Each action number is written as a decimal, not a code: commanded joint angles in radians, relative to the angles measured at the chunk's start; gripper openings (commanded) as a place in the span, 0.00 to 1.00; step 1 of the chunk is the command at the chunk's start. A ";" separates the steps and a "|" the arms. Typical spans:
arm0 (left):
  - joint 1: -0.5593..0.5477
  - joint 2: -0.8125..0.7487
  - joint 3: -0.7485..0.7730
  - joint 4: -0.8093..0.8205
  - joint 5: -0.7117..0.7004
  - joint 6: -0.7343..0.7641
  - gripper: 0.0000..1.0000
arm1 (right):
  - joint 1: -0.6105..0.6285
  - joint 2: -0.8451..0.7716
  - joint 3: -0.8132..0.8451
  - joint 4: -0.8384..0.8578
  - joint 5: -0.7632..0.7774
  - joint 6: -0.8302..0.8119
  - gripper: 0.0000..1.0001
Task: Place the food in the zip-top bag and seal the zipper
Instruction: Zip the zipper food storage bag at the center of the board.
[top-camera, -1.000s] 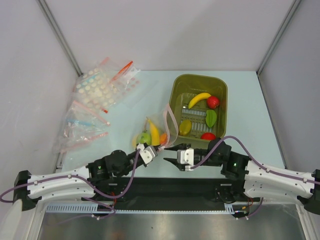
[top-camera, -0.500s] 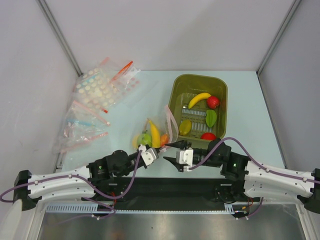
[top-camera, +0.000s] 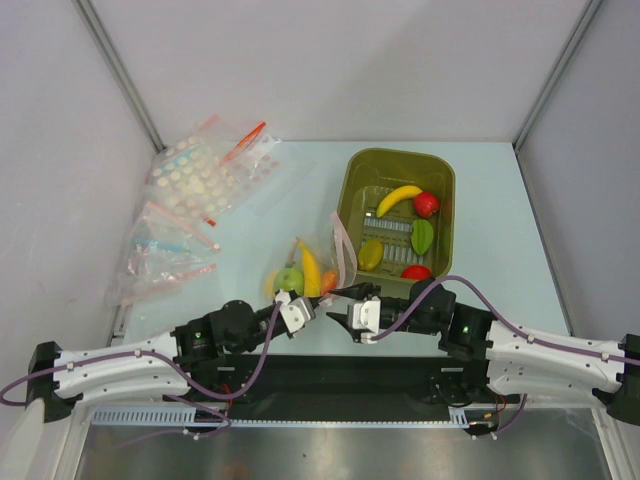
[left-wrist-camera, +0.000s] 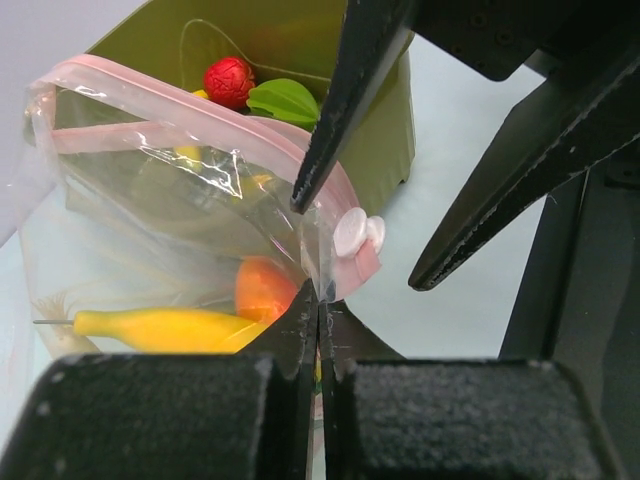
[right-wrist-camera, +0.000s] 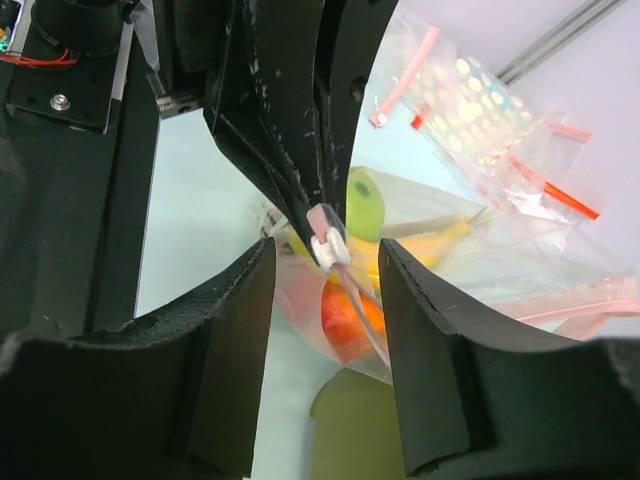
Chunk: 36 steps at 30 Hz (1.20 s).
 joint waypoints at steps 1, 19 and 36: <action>-0.005 -0.030 0.030 0.036 0.013 -0.011 0.00 | 0.006 0.007 0.034 0.006 -0.005 -0.022 0.51; -0.005 -0.028 0.033 0.045 0.085 -0.020 0.43 | 0.007 -0.033 0.034 0.026 -0.034 0.024 0.00; -0.007 -0.139 0.022 0.052 0.161 -0.027 0.00 | 0.008 -0.033 0.035 0.028 -0.048 0.028 0.00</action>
